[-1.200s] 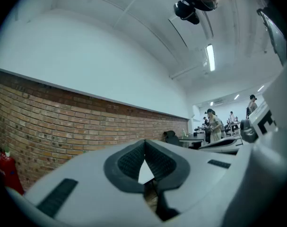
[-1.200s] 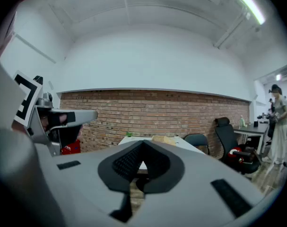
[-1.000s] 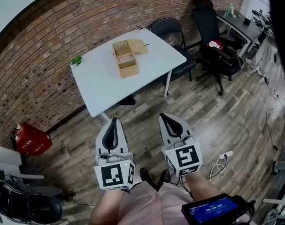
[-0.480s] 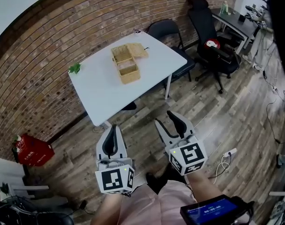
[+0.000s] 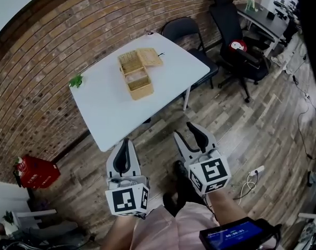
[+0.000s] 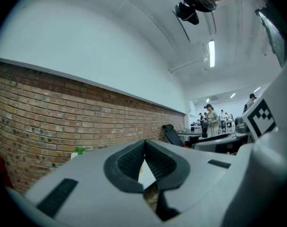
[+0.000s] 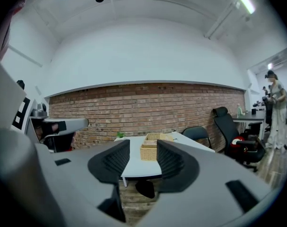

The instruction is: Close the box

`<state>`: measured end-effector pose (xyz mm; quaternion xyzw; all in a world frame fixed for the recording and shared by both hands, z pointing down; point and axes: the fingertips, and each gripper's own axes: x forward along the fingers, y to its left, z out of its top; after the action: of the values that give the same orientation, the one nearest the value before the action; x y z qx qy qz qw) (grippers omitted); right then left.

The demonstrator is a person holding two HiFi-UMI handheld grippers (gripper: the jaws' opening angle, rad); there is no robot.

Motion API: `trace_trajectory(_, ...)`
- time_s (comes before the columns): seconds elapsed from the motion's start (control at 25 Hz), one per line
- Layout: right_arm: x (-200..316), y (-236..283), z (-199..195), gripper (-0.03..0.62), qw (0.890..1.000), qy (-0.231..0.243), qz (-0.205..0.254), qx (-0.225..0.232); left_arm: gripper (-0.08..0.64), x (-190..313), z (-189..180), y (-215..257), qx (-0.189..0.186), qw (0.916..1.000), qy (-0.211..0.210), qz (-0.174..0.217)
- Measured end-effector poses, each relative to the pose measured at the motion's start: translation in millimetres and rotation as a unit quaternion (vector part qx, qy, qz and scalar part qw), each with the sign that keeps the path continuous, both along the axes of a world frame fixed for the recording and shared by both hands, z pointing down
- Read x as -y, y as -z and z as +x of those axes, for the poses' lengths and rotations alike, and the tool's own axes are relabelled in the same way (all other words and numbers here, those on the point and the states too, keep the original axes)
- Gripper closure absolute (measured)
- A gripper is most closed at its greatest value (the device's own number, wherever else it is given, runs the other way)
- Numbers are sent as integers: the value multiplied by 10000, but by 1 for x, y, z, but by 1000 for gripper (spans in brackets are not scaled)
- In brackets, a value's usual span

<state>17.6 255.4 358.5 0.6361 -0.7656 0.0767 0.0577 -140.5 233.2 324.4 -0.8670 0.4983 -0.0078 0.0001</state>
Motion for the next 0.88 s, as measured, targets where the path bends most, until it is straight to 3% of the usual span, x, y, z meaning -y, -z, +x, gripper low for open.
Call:
trace_trajectory(0.56,130,-26,84,439,9988,353,-261,220,549,118,80,-10,362,9987,333,-150)
trace_trajectory(0.88,180,-9,99,446,9976,638,-75,275,549,148,90,5,484,9967,644,8)
